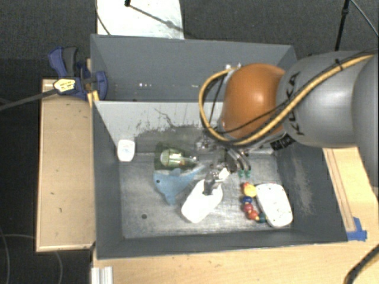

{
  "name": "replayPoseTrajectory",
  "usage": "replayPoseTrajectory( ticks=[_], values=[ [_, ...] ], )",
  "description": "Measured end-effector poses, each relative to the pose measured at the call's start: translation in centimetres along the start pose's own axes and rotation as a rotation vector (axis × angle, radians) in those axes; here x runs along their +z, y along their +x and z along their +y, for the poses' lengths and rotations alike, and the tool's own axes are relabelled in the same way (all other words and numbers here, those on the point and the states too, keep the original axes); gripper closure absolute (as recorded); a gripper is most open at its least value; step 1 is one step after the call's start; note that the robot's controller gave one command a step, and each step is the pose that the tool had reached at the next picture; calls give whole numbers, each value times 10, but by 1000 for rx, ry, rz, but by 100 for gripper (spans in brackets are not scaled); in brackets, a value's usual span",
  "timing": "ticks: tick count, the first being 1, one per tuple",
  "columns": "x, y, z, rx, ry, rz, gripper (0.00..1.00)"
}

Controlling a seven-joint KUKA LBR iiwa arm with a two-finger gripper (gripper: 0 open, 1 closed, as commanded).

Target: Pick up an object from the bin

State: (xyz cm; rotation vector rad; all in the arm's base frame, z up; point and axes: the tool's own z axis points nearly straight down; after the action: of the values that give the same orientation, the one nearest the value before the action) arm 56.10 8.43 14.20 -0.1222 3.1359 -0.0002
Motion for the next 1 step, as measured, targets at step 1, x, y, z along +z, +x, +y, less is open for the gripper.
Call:
replayPoseTrajectory(
  ticks=[1],
  values=[
    [38, 16, -1, -112, -1, -1, 0]
  ],
)
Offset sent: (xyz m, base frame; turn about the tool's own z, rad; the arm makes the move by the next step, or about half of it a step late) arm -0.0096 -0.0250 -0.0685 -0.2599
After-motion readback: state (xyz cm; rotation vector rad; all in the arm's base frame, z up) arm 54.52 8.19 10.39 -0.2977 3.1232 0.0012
